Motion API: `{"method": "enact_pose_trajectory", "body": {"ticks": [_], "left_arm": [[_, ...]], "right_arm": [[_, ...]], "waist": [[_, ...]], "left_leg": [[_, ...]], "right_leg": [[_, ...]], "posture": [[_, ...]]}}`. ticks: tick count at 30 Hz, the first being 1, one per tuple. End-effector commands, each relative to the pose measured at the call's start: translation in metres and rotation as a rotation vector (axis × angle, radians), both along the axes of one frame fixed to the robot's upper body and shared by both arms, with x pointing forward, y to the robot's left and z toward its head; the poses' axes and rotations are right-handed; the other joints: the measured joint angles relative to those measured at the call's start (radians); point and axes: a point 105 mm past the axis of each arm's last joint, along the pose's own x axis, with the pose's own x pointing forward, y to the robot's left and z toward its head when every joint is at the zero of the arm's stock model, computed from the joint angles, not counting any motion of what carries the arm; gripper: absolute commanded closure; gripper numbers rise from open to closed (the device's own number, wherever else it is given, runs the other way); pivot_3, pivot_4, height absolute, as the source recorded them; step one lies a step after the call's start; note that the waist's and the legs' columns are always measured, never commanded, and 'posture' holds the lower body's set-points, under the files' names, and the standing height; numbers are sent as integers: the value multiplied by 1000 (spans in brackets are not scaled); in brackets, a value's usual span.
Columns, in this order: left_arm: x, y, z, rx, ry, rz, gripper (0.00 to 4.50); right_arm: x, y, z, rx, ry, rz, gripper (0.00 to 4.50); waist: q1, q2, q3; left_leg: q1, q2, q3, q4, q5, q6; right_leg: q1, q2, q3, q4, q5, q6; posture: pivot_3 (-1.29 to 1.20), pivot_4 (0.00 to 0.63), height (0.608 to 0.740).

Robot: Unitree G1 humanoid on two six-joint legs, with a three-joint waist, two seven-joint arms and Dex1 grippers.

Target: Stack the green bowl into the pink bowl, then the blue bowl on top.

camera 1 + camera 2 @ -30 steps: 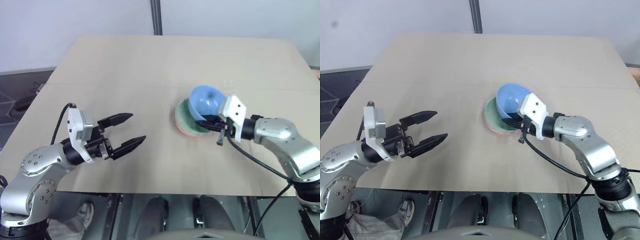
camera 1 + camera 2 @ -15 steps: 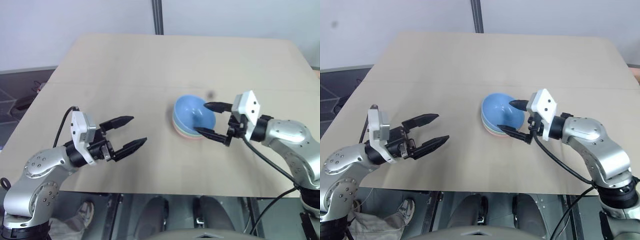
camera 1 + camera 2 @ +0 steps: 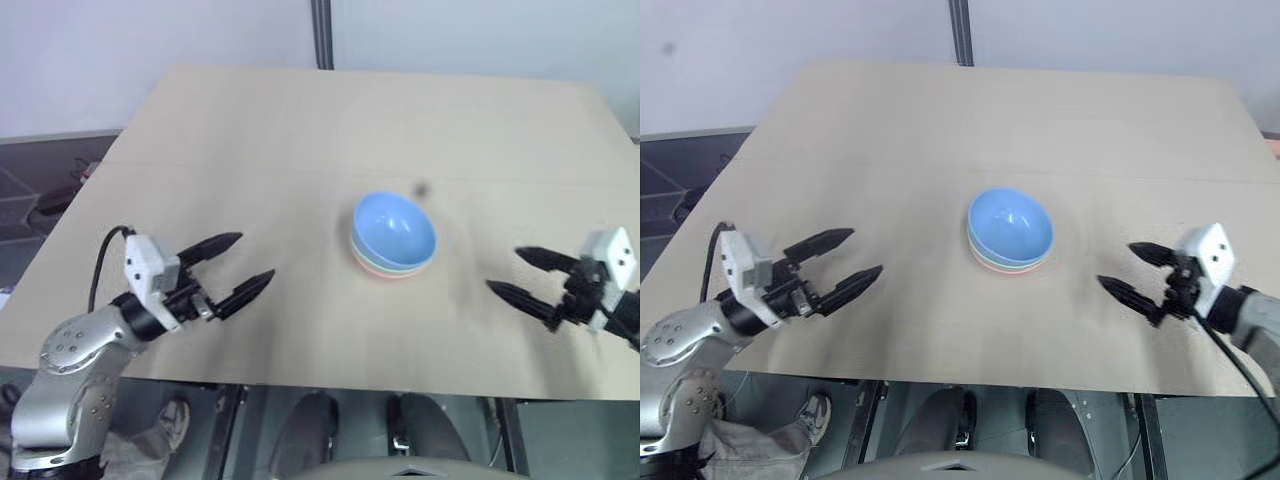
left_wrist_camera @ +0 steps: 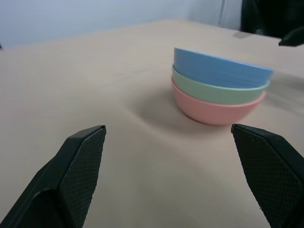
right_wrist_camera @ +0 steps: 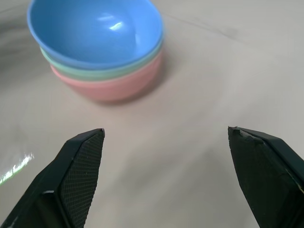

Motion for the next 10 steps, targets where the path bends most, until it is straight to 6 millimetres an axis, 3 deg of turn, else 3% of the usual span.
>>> {"method": "enact_pose_trajectory", "body": {"ticks": [1, 4, 10], "left_arm": [[-4, 7, 7, 24, -9, 10, 0], [-10, 8, 10, 3, 39, -22, 0], [-18, 13, 11, 22, 76, -38, 0]], "right_arm": [[-6, -12, 19, -37, -87, 8, 173], [-10, -14, 23, -48, -74, 30, 173], [-13, -13, 35, -56, -94, 51, 173]], "waist": [[-1, 1, 0], [2, 1, 1], [2, 1, 1]], "left_leg": [[2, 0, 0, 0, 0, 0], [13, 2, 0, 0, 0, 0], [13, 2, 0, 0, 0, 0]], "right_leg": [[1, 1, 1, 0, 0, 0], [12, 2, 1, 0, -1, 0], [12, 2, 1, 0, 0, 0]], "posture": [[0, 150, 740], [0, 150, 740], [0, 150, 740]]}}
